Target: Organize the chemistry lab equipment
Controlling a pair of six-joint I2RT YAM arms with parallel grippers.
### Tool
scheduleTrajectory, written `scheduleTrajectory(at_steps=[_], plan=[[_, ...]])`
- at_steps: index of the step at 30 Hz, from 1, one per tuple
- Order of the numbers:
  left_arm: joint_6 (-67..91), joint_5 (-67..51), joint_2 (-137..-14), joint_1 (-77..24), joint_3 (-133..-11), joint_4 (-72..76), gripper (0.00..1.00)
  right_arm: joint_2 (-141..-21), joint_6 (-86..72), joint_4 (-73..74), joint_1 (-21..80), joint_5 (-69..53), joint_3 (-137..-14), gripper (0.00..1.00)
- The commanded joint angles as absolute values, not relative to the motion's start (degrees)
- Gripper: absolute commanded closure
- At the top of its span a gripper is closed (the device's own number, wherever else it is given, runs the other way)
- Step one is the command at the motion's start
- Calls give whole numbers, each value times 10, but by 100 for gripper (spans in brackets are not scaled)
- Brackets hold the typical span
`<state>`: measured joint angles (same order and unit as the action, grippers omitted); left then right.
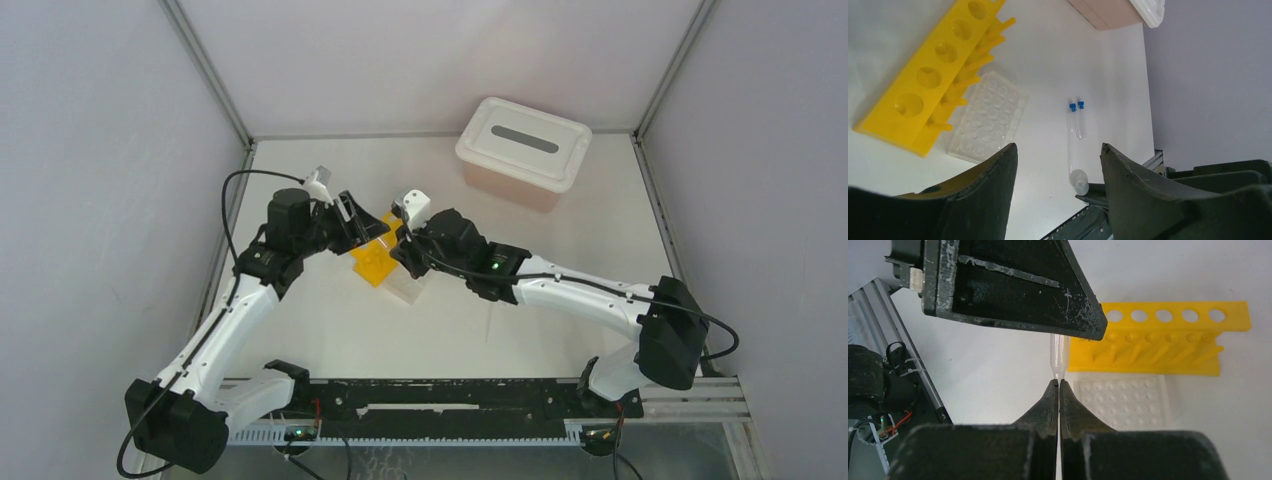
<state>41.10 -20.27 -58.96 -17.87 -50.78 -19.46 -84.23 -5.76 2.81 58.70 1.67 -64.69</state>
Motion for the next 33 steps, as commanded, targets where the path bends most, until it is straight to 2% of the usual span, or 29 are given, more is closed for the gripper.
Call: scheduleTrajectory(at_steps=[1,10,15,22,29,33], plan=[[389,-240,-580,-181,-557,-205,37,-849,-45,6,590,6,-680,100],[388,-248,-571,-181,-556,-213,56,-857,-44,5,582,-12,-688,100],[385,-249,-574,-181,-554,-214,58,-863,-44,5,579,-20,-695,100],[378,-251,-573,-182,-550,-217,67,-870,-45,6,573,-29,-700,100],[371,-253,-572,-181,-548,-227,69,-876,-45,5,569,-35,-702,100],[364,-255,-569,-181,-547,-236,66,-877,-43,6,566,-38,-702,100]])
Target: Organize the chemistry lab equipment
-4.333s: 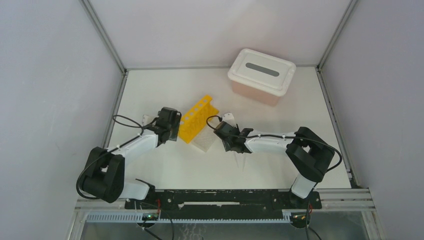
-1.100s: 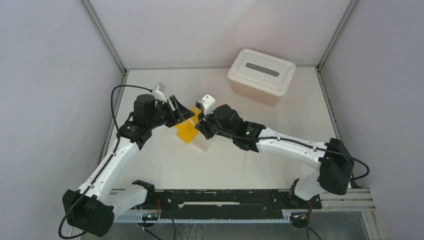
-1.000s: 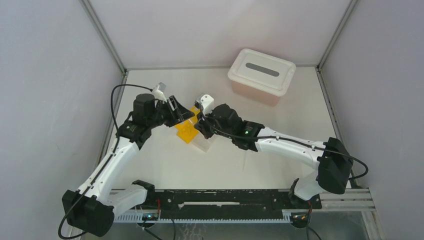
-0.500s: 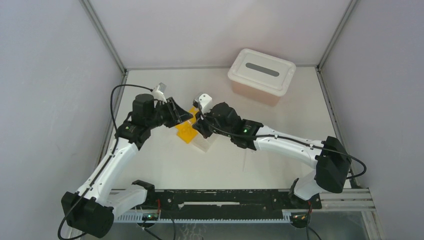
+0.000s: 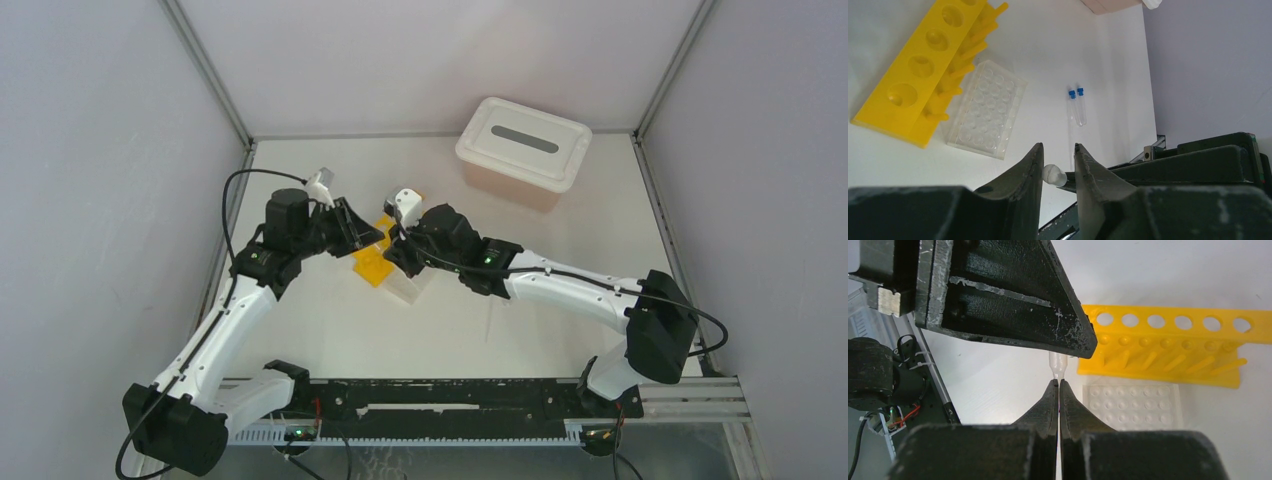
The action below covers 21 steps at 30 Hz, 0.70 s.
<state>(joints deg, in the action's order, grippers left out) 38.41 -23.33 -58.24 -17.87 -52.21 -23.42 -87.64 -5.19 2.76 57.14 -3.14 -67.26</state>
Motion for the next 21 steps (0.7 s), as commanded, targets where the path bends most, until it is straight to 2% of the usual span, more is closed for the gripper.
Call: scheduleTrajectory(at_steps=[1,9,19,21], plan=[[362,-257,-568,-181,-547,-239,65,-877,-42,5,566,-39,-702,100],[344,-281,-573,-181,-563,-265,61,-878,-34,6,563,-44,-702,100],[328,-287,-582,-181,-588,-295,65,-878,-31,11,565,-56,-700,100],[325,-286,-583,-181,-592,-297,68,-879,-31,11,564,-55,-699,100]])
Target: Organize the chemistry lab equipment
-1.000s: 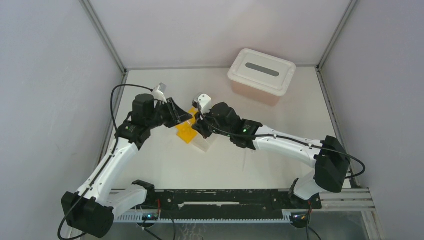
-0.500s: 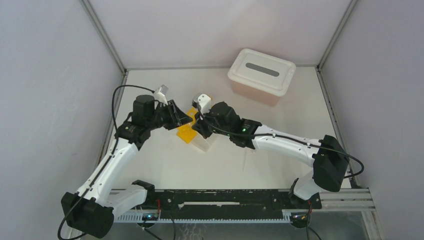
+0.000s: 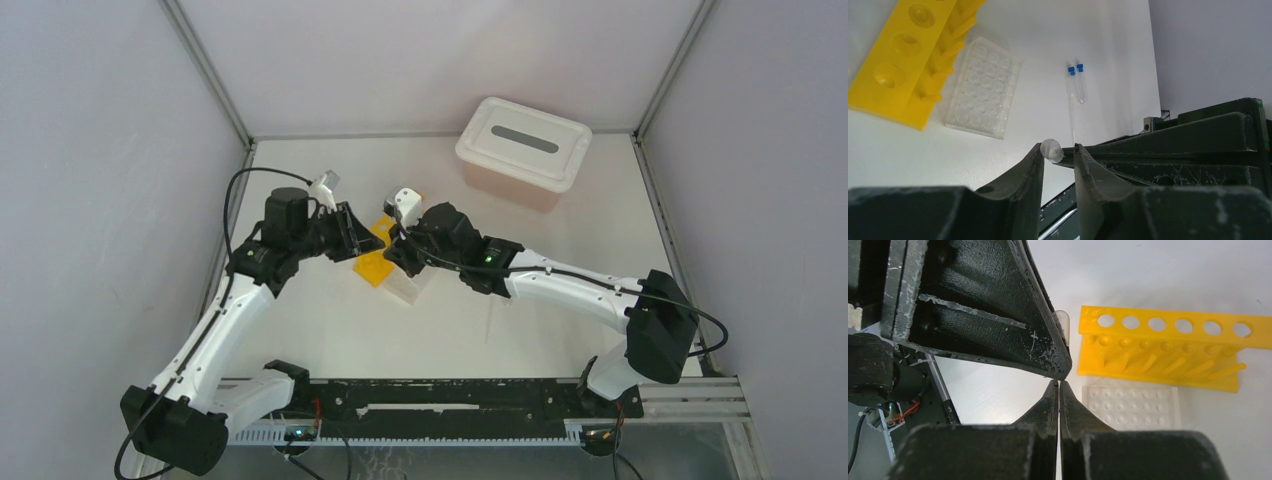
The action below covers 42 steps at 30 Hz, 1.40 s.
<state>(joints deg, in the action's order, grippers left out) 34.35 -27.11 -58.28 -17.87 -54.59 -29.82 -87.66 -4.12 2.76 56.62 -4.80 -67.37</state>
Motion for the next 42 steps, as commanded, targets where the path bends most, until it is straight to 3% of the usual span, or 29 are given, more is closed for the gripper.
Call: scheduleTrajectory(at_steps=[1,12,29,36,42], plan=[[325,-286,-582,-181,-593,-300,69,-878,-31,10,564,-55,-699,100],[308,-268,-584,-180,-597,-318,76,-875,-29,13,567,-58,-695,100],[311,-259,-578,-170,-596,-319,75,-868,-28,15,577,-62,-687,100],[307,-261,-577,-166,-590,-319,81,-871,-30,11,578,-65,-682,100],[310,-264,-578,-164,-586,-314,76,-873,-31,8,580,-67,-680,100]])
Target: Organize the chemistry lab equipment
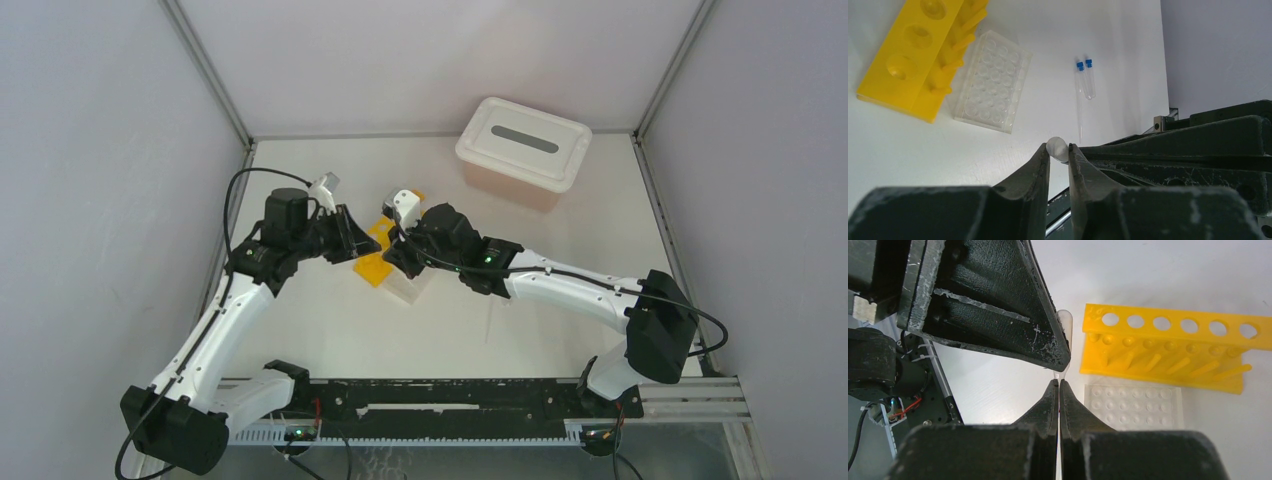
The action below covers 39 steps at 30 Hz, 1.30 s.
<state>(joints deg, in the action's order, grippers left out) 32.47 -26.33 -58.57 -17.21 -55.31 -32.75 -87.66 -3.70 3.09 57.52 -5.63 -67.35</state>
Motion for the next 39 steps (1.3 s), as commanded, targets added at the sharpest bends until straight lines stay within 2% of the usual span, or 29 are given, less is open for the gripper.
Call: scheduleTrajectory(at_steps=[1,8,14,17,20,23,30,39], plan=[[309,-264,-579,-164,-586,-313,78,-873,-32,8,581,-67,-679,100],[312,-270,-581,-159,-576,-299,89,-876,-30,5,581,-67,-677,100],[314,-262,-574,-158,-571,-296,95,-875,-32,5,581,-65,-677,99],[319,-254,-563,-159,-565,-289,95,-874,-33,6,581,-63,-675,92],[324,-238,-550,-158,-558,-281,95,-872,-36,5,581,-63,-670,77],[322,-214,-541,-158,-558,-282,95,-867,-37,5,583,-59,-662,67],[311,-143,-529,-158,-572,-292,95,-851,-35,6,582,-46,-653,59],[290,-14,-509,-159,-580,-285,96,-816,-35,-24,576,28,-619,57]])
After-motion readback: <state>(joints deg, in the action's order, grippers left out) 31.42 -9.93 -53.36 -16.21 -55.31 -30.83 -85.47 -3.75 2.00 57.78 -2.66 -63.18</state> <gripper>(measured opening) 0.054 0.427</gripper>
